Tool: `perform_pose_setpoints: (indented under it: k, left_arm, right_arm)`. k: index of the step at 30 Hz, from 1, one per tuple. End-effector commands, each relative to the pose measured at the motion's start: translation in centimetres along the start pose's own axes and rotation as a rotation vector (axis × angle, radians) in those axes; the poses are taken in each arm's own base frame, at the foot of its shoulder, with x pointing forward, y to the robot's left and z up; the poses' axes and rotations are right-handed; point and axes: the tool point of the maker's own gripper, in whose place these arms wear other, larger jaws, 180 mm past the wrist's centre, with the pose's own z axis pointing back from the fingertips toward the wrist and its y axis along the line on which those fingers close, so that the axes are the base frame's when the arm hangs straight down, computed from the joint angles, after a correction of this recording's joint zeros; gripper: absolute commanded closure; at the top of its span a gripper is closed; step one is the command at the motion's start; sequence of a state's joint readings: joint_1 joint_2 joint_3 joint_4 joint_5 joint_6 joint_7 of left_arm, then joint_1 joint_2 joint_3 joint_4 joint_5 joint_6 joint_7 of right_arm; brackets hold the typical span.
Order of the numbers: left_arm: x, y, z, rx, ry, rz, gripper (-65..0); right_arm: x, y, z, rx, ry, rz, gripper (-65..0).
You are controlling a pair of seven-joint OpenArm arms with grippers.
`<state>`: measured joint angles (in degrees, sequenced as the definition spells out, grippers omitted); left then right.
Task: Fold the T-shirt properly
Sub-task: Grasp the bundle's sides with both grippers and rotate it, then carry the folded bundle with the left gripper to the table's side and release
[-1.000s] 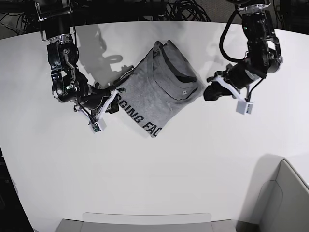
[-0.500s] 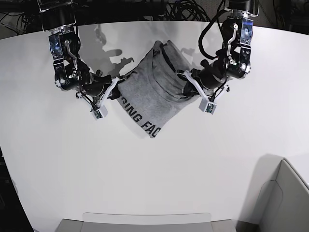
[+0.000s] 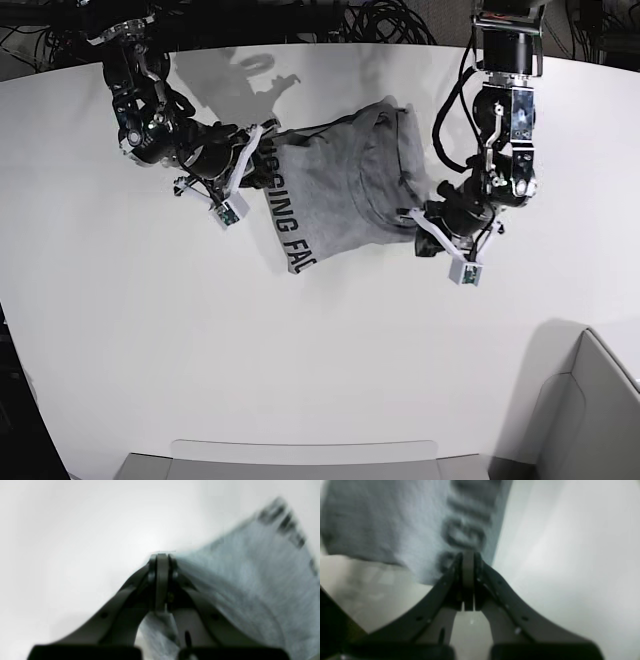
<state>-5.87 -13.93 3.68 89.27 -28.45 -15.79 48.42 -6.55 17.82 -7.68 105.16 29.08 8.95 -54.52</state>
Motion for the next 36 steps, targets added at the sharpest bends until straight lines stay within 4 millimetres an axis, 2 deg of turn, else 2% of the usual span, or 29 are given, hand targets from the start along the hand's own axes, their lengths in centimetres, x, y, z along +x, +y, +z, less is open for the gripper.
perform_pose_setpoints:
  k: [1,4,5,8,11,13,16,18,20,22,24,27,29,31,36]
  left_arm:
    - [3.5,-1.0,0.9,-0.026,-0.102,-0.036,0.0]
    - [5.8,-2.7,2.7,-0.048,-0.177,-0.088,0.0]
    - [5.4,-3.2,3.2,-0.054,-0.164,-0.100,0.0]
    - [2.5,-4.6,4.9,-0.069,-0.075,-0.129,0.0]
    - [-1.7,-6.5,6.9,-0.099,0.026,-0.143,0.0]
    - [-4.5,-7.8,8.0,-0.130,0.095,-0.160,0.0]
    - [-9.3,-10.1,8.5,-0.214,0.228,-0.221,0.0]
    - [-11.4,-11.8,8.7,-0.277,0.292,-0.275,0.0]
    - [-12.7,-12.4,8.5,-0.306,0.337,-0.308,0.0]
    - [-12.6,-11.7,7.4,-0.295,0.353,-0.322,0.0]
    - [-13.3,-10.1,6.0,-0.260,0.396,-0.309,0.0]
    - [-13.9,-8.0,4.5,-0.217,0.429,-0.287,0.0]
    - [-12.6,-6.4,3.6,-0.176,0.403,-0.271,0.0]
    - [-11.2,-4.0,2.9,-0.118,0.382,-0.237,0.0]
    - [-6.0,3.9,0.8,0.096,0.283,-0.197,0.0]
  right_arm:
    - [2.8,-0.7,1.3,-0.022,-0.089,0.026,0.0]
    - [5.6,-2.8,3.2,-0.090,-0.178,0.023,0.0]
    - [6.4,-3.8,3.6,-0.114,-0.198,0.018,0.0]
    - [7.3,-6.2,3.3,-0.152,-0.203,-0.009,0.0]
    - [7.5,-8.9,1.7,-0.176,-0.162,-0.054,0.0]
    - [7.8,-10.0,0.3,-0.174,-0.130,-0.061,0.0]
    - [8.3,-10.6,-1.8,-0.162,-0.069,-0.044,0.0]
    - [8.1,-10.5,-3.3,-0.163,-0.011,-0.006,0.0]
    - [7.7,-9.9,-4.8,-0.167,0.036,0.035,0.0]
    - [7.4,-9.4,-5.7,-0.183,0.062,0.066,0.0]
    - [7.1,-8.7,-6.5,-0.193,0.076,0.084,0.0]
    - [5.3,-7.3,-7.0,-0.178,0.100,0.090,0.0]
    - [4.1,-5.9,-7.1,-0.155,0.115,0.100,0.0]
    - [2.6,-3.6,-7.3,-0.112,0.131,0.135,0.0]
    - [-1.4,3.1,-7.6,0.019,0.217,0.235,0.0]
